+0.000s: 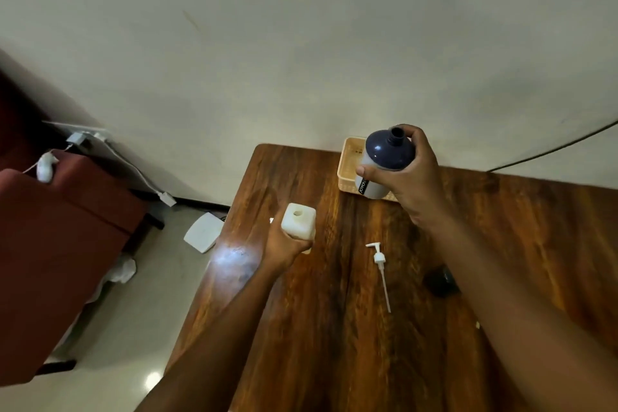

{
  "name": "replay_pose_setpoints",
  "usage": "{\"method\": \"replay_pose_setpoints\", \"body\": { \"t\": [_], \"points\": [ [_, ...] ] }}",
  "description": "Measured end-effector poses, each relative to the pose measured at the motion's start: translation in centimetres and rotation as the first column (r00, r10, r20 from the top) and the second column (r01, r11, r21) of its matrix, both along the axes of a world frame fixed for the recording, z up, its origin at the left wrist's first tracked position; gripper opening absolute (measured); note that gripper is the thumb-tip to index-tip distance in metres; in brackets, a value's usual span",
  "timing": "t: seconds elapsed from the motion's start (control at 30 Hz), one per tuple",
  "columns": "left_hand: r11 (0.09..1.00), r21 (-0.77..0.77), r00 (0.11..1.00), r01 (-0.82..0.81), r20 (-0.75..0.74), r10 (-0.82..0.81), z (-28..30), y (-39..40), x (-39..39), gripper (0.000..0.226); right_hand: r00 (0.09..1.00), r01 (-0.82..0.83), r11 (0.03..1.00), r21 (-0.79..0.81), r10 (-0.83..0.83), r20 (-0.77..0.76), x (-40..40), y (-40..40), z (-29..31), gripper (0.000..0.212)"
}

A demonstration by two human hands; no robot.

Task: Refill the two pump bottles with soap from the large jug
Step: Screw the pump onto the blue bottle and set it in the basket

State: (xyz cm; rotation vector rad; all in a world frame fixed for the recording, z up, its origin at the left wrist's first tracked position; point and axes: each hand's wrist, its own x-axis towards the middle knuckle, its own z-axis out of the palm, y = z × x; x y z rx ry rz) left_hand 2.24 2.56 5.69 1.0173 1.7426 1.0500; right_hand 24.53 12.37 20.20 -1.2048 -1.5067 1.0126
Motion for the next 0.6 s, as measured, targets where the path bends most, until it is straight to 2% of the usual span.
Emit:
{"method": "replay_pose_setpoints", "body": {
  "t": [0.17,0.37,0.43,0.53,0.6],
  "points": [
    [0.998,-0.04,0.999,-0.042,-0.025,0.041,-4.3,-1.0,0.6,0.071,0.999,0.021,1.0,-0.008,-0.021,0.028,0.0,-0.3,-1.7,0.088],
    [0.997,-0.069,0.999,-0.036,-0.011,0.036,-6.0,-1.4,0.4,0.075,0.998,0.052,0.999,-0.007,-0.051,0.033,0.4,-0.3,-2.1,0.089],
    [0.997,-0.069,1.0,-0.02,-0.014,0.019,-6.1,-1.6,0.2,0.088,0.998,0.062,0.998,-0.005,-0.062,0.024,0.6,-0.4,-2.0,0.088],
    [0.997,-0.081,0.999,0.021,-0.047,-0.025,-4.7,-1.3,-0.5,0.121,0.997,0.075,0.997,-0.007,-0.075,0.005,1.4,-0.3,-1.5,0.087],
    [0.998,-0.064,0.997,0.029,-0.073,-0.034,-3.2,-0.7,-0.7,0.126,0.997,0.078,0.997,-0.007,-0.078,-0.008,2.3,-0.3,-1.0,0.086]
  ]
}}
